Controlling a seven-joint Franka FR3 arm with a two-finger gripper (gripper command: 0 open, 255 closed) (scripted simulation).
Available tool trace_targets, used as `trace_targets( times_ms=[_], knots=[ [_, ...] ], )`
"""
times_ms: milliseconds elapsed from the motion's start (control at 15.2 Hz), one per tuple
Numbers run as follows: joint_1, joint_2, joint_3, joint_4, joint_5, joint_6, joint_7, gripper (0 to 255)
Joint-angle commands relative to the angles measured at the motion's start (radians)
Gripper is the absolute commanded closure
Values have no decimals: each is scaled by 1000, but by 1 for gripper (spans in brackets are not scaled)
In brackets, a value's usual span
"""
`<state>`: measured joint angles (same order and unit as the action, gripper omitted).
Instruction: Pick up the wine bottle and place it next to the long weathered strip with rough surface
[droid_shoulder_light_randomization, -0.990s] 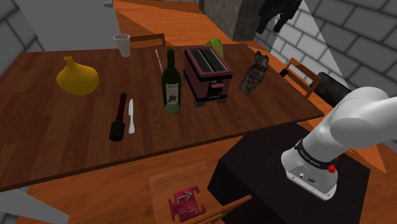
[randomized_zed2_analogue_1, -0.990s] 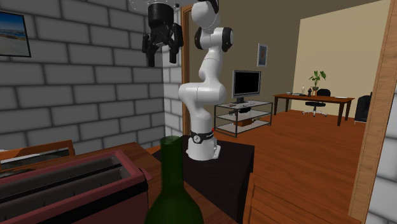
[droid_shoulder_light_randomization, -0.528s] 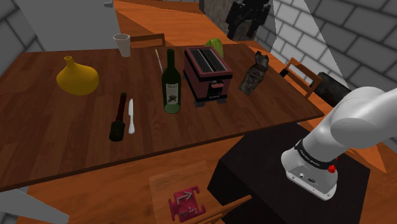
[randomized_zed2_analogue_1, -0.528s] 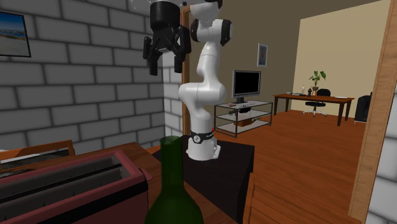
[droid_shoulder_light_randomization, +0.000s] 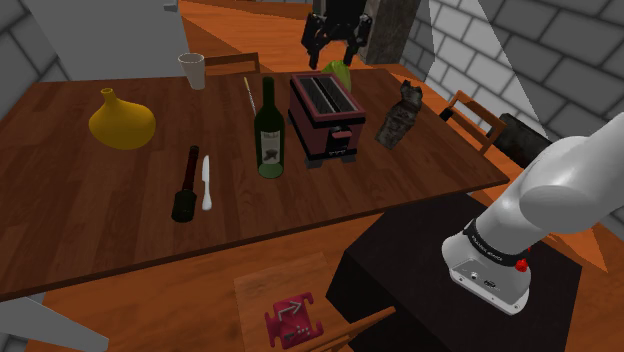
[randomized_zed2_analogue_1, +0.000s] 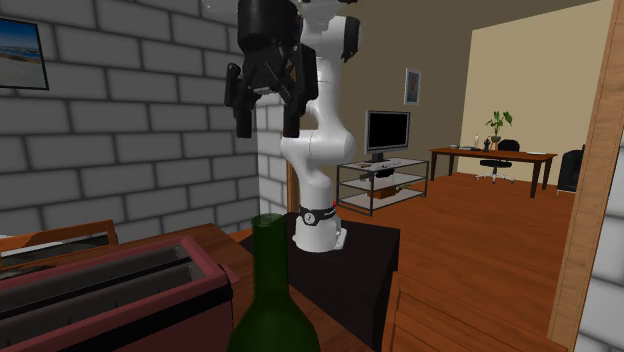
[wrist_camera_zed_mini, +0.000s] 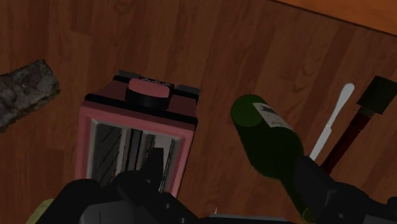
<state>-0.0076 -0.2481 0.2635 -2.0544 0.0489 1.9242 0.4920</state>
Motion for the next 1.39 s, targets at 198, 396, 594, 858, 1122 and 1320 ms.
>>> trace_targets(
  times_ms=[198,396,594,858,1122,1320],
  knots=[
    [13,202,58,157,-73,25,126,0],
    [33,329,79,272,-129,20,198,0],
    [65,462,87,407,-187,0,264,0],
    [73,496,83,405,-201,31,277,0],
    [72,510,80,371,-208,79,282,0],
    [72,513,80,366,-209,85,283,0]
  ],
)
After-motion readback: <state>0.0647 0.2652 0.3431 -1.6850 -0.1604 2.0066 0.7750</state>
